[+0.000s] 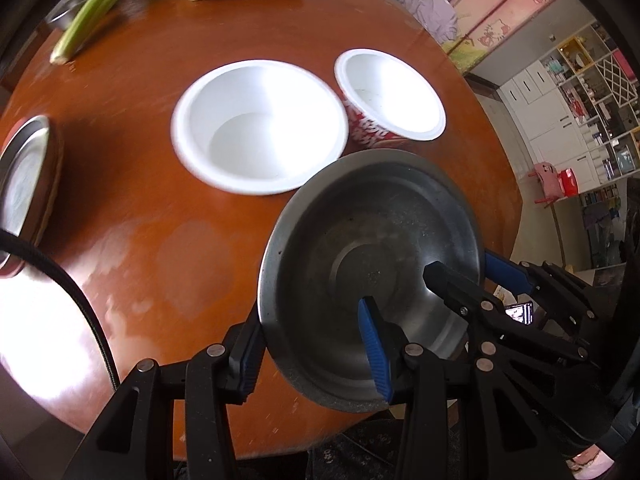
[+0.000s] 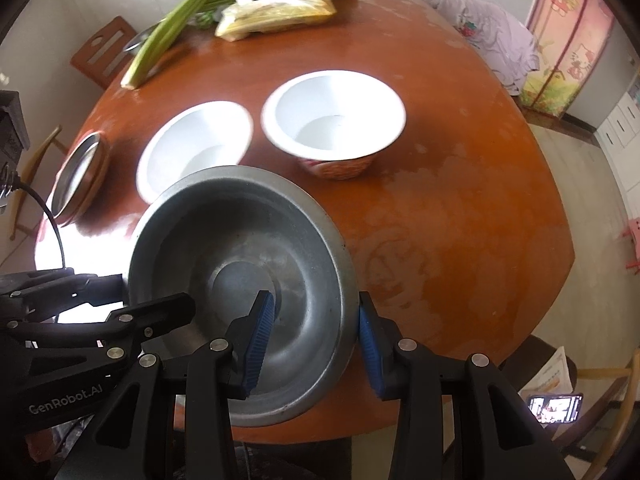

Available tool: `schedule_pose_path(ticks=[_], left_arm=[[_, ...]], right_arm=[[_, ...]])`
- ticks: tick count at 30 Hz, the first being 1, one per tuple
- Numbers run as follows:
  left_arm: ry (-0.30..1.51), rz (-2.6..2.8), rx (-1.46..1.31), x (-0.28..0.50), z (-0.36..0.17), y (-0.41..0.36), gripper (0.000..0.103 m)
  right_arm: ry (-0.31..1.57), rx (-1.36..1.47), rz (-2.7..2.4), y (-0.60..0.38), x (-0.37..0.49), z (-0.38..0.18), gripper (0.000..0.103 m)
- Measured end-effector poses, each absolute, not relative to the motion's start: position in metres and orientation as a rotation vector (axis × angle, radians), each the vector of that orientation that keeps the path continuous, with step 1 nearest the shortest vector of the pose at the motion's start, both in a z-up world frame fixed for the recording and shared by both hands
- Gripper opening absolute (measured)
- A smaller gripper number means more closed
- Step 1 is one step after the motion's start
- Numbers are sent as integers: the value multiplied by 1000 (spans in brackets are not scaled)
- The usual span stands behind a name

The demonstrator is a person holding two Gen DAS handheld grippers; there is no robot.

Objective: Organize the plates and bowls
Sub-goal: 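Close the left tool on the steel bowl rim and lift it, then lower the steel bowl onto the table and open the left tool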

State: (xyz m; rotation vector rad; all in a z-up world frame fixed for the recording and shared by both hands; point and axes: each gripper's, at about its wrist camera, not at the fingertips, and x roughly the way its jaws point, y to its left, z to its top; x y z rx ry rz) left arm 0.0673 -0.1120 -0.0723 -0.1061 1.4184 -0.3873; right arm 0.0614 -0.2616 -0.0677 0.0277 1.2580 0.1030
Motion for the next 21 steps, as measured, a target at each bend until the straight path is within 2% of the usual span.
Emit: schedule_pose_path(ticks=[10, 21], left_arm=[[1412, -292, -131, 51, -74, -71, 45], [1413, -240, -121, 49, -87, -63, 45]], right_arm=[[1248, -10, 197, -212, 43, -67, 44], [1250, -12, 246, -184, 43, -74, 44]])
